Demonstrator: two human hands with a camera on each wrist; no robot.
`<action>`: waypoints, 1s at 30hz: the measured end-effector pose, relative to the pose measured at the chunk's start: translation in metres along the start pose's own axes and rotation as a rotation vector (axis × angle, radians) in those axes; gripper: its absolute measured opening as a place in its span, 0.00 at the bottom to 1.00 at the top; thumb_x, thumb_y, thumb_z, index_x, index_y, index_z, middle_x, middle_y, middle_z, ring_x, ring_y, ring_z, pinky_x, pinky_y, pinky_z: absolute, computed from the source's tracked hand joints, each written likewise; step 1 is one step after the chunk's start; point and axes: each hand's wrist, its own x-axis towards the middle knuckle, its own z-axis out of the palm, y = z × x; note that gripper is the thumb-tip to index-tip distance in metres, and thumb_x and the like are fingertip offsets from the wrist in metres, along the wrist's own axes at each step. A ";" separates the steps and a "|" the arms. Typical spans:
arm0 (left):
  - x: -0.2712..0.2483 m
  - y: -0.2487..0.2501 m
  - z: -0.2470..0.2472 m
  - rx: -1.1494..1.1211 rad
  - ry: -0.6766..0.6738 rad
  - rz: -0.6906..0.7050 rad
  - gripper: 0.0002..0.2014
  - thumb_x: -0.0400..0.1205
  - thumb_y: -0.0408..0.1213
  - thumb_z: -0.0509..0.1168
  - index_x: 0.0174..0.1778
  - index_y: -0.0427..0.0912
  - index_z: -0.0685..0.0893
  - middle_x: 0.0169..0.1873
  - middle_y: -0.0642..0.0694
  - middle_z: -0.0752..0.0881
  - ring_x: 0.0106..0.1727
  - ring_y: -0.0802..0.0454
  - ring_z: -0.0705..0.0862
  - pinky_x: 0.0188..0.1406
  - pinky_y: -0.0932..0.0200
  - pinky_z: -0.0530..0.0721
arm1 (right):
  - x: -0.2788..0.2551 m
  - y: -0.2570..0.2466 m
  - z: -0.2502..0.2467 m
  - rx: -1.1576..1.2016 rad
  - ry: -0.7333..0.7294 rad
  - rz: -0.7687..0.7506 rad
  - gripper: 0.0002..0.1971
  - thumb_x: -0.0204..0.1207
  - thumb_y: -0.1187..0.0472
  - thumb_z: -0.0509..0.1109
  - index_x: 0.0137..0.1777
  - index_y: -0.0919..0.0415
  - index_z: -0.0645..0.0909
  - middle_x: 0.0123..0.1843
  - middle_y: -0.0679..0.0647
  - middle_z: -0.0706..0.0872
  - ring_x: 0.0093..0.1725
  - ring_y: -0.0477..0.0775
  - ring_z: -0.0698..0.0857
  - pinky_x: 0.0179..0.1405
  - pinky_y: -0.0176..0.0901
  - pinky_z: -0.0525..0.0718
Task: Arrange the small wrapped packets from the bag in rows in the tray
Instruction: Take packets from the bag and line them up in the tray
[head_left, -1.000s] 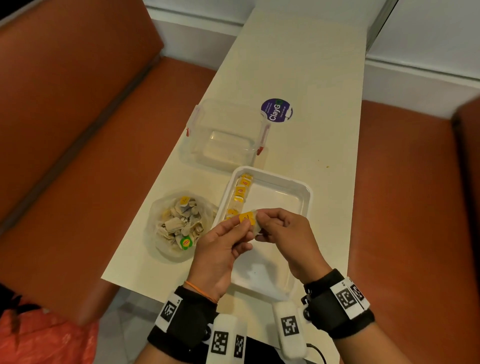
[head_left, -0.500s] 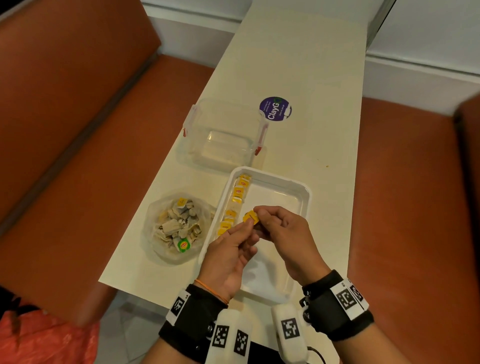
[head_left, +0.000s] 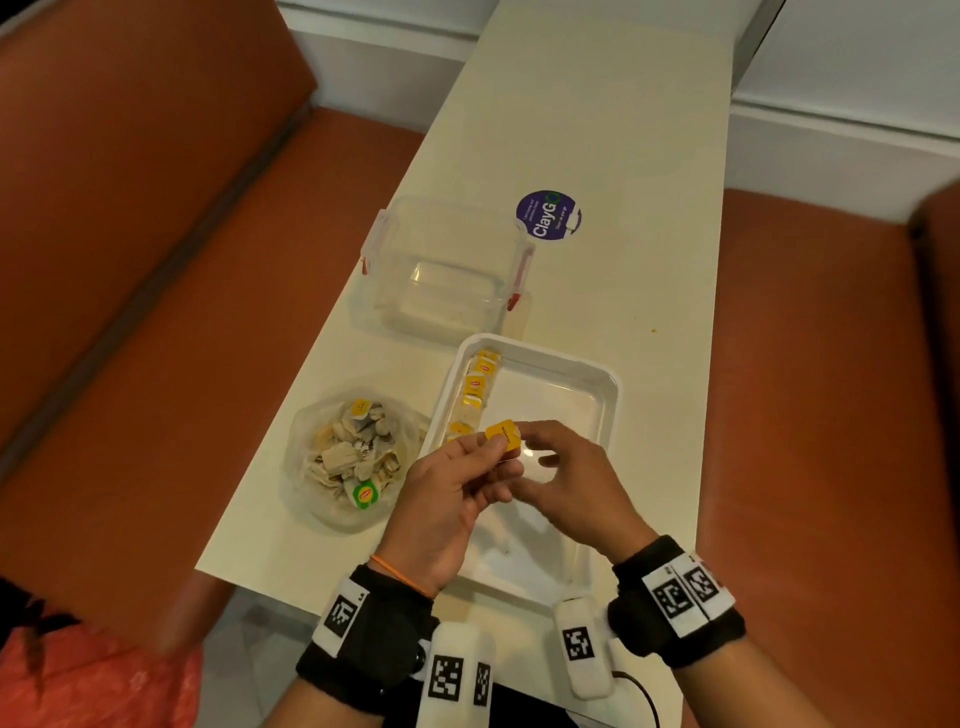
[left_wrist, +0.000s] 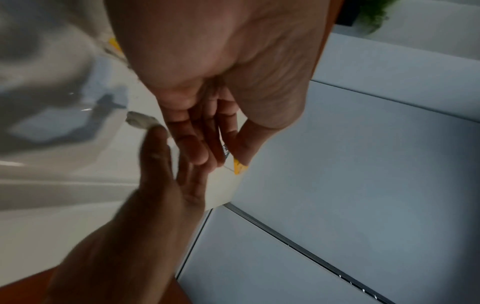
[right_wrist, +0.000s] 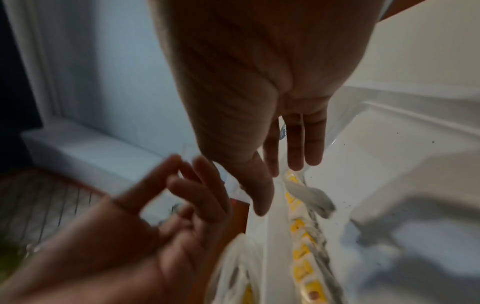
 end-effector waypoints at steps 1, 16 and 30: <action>-0.001 0.002 0.001 0.018 -0.012 0.007 0.15 0.78 0.38 0.73 0.56 0.31 0.91 0.48 0.37 0.92 0.46 0.50 0.91 0.38 0.61 0.87 | 0.001 0.002 0.006 -0.045 0.003 0.001 0.25 0.71 0.52 0.84 0.68 0.38 0.85 0.65 0.33 0.86 0.65 0.39 0.84 0.66 0.44 0.84; -0.012 0.015 -0.015 -0.028 -0.055 0.032 0.14 0.78 0.35 0.71 0.54 0.30 0.90 0.49 0.35 0.91 0.45 0.47 0.91 0.33 0.60 0.85 | 0.001 -0.003 0.011 0.260 0.052 0.130 0.17 0.77 0.69 0.73 0.55 0.46 0.94 0.49 0.42 0.94 0.51 0.45 0.93 0.56 0.43 0.92; -0.004 -0.016 -0.017 0.087 0.168 -0.007 0.21 0.72 0.41 0.81 0.59 0.37 0.93 0.57 0.41 0.95 0.58 0.51 0.92 0.47 0.57 0.85 | -0.010 -0.031 0.001 0.530 -0.125 0.090 0.20 0.80 0.73 0.75 0.68 0.56 0.88 0.59 0.52 0.95 0.61 0.51 0.93 0.69 0.50 0.88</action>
